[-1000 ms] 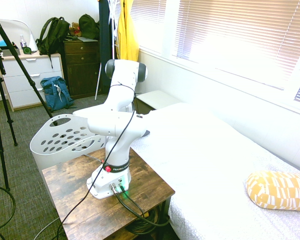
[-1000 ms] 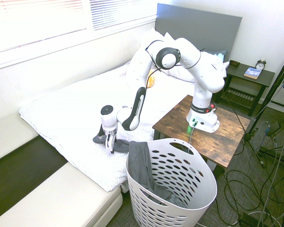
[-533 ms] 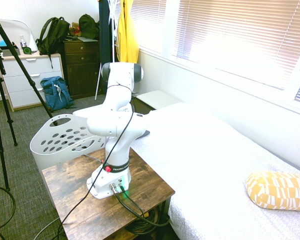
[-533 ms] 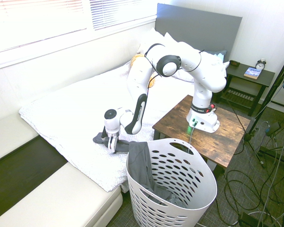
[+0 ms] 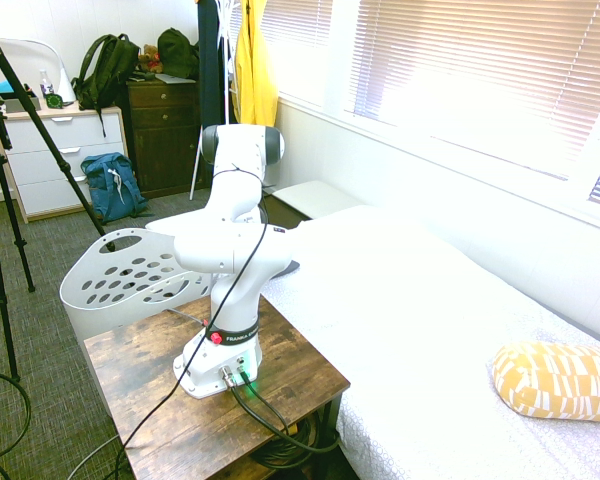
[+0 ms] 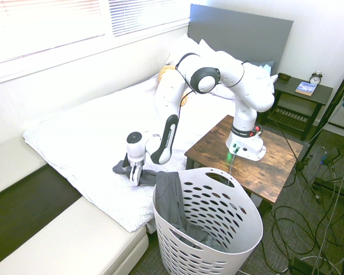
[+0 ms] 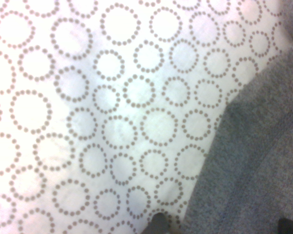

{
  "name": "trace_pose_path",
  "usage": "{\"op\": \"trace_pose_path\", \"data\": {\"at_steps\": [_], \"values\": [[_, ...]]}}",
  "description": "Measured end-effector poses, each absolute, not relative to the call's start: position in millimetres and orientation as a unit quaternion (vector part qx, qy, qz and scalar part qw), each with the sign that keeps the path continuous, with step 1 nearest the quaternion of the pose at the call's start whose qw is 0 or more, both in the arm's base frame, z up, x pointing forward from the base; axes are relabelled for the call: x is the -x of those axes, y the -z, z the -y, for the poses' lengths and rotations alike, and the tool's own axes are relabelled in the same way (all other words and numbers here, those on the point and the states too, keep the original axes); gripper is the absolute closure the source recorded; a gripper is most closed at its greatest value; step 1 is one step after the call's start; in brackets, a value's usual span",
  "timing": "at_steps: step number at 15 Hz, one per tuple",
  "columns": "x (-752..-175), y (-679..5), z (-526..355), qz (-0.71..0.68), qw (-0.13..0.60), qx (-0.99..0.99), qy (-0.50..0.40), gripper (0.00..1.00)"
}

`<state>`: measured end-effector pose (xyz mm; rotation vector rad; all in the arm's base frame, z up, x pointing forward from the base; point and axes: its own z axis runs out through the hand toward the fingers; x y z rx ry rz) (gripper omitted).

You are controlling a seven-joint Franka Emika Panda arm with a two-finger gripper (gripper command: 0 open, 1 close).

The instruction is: Put my clothes in the laundry bag

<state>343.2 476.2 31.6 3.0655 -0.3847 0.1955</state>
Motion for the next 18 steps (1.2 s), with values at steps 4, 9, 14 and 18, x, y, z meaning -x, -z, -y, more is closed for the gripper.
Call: {"op": "trace_pose_path", "data": {"at_steps": [4,9,14,18], "values": [[-343,-33,-476,0.128,0.019,-0.989,-0.065,1.0],[-344,-41,-478,0.128,0.015,-0.989,-0.066,1.0],[-361,-66,-468,0.144,0.005,-0.987,-0.071,1.0],[-364,-103,-462,0.153,-0.007,-0.985,-0.076,1.0]]}}
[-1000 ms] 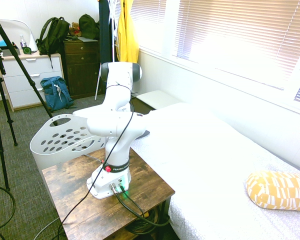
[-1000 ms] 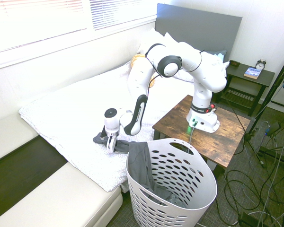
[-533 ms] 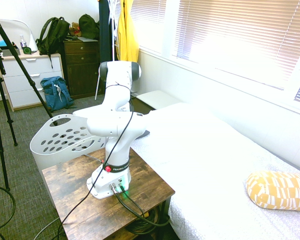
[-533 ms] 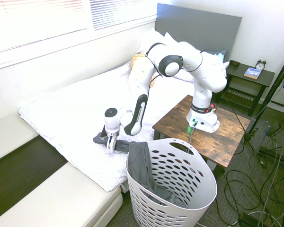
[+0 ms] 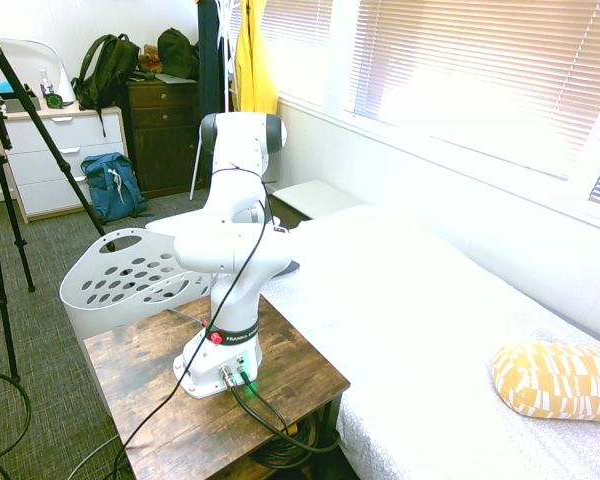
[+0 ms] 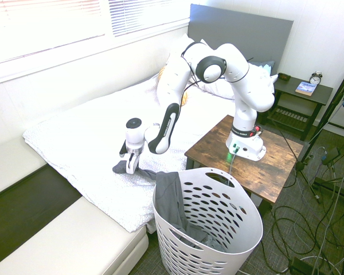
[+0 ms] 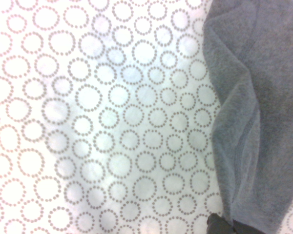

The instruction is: Put my clothes in the laundry bag

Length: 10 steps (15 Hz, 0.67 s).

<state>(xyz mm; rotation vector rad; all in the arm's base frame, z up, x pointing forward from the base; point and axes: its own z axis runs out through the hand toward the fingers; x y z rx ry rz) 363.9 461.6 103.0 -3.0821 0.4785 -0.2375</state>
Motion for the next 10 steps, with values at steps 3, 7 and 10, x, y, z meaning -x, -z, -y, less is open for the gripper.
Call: {"op": "trace_pose_path", "data": {"at_steps": [3,7,10], "values": [[-374,-186,-470,-0.154,0.031,0.982,0.1,1.0],[-348,-336,-492,-0.138,0.071,0.977,0.143,1.0],[-251,-420,-510,-0.107,0.095,0.976,0.164,1.0]]}}
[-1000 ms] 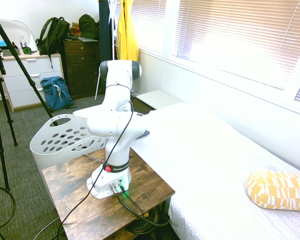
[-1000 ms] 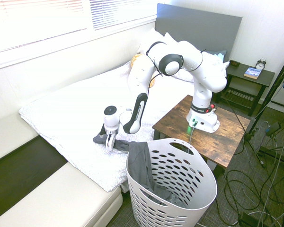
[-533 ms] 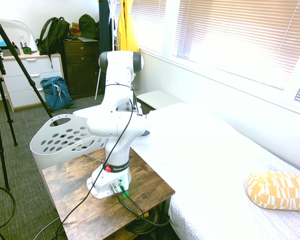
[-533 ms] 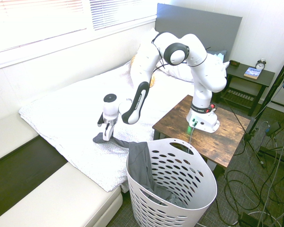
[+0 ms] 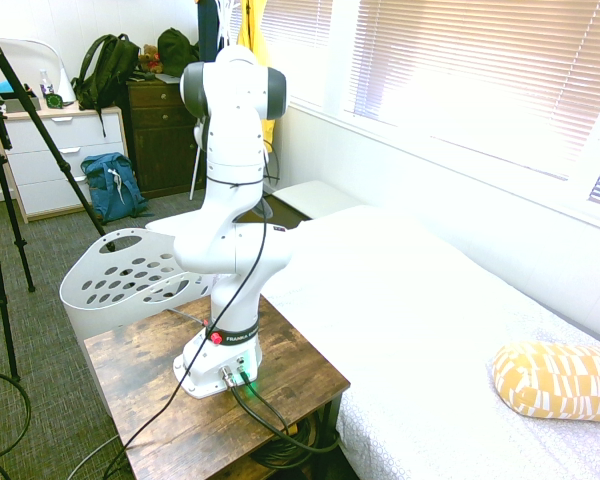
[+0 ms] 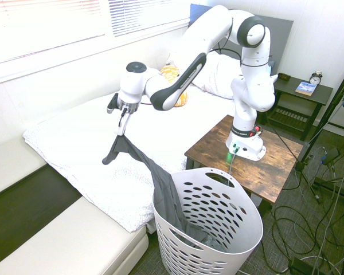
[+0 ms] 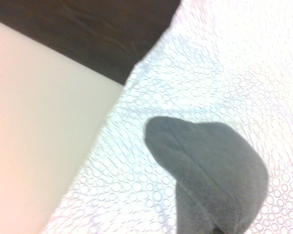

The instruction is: Put my clothes in the laundry bag

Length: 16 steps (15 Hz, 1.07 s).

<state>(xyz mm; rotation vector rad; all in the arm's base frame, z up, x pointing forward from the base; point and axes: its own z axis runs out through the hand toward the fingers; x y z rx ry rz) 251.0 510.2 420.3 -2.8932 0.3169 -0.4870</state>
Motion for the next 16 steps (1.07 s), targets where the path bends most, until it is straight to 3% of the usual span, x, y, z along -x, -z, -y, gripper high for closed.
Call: {"op": "trace_pose_path", "data": {"at_steps": [5,9,10,16], "values": [[-62,-460,-469,-0.06,0.082,0.981,0.163,1.0],[43,-419,-443,-0.012,0.053,0.987,0.153,1.0],[60,-406,-441,-0.003,0.044,0.988,0.151,0.0],[49,-389,-447,-0.002,0.019,0.991,0.133,0.0]]}}
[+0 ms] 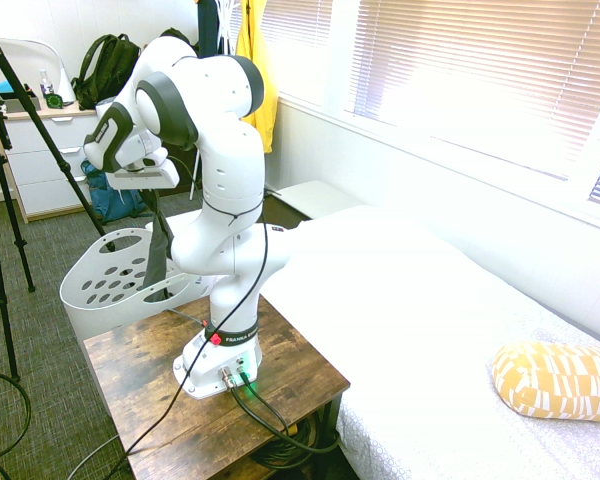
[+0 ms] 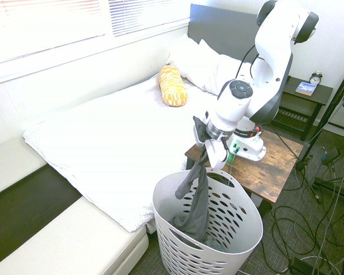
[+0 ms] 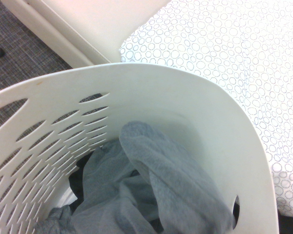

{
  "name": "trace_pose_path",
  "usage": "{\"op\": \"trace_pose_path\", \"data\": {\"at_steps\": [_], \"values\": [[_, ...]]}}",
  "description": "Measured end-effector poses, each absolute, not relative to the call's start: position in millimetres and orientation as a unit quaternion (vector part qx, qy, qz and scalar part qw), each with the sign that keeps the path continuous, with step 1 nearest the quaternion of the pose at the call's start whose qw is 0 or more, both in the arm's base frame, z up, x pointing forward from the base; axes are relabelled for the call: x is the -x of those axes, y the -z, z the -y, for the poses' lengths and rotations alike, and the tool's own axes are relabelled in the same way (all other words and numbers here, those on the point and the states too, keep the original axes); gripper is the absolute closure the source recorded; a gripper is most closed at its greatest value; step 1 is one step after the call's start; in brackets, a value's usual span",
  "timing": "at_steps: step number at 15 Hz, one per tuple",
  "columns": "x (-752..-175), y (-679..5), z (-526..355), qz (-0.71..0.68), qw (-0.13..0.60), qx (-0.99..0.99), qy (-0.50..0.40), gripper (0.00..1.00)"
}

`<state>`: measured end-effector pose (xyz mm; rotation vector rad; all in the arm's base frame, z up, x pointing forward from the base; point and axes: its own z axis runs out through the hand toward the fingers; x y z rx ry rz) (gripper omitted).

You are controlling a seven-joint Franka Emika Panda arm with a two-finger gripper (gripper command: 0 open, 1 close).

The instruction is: Put my clothes in the laundry bag

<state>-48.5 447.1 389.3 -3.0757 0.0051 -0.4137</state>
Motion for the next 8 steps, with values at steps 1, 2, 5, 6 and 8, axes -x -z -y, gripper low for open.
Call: {"op": "trace_pose_path", "data": {"at_steps": [1,2,5,6,8], "values": [[49,-388,-447,-0.001,0.017,0.991,0.133,0.0],[48,-385,-448,-0.001,0.015,0.991,0.133,0.0],[12,-385,-451,-0.029,0.01,0.99,0.136,0.0],[-28,-389,-450,-0.051,0.007,0.988,0.142,0.0],[-144,-398,-431,-0.108,0.001,0.982,0.152,0.0]]}}
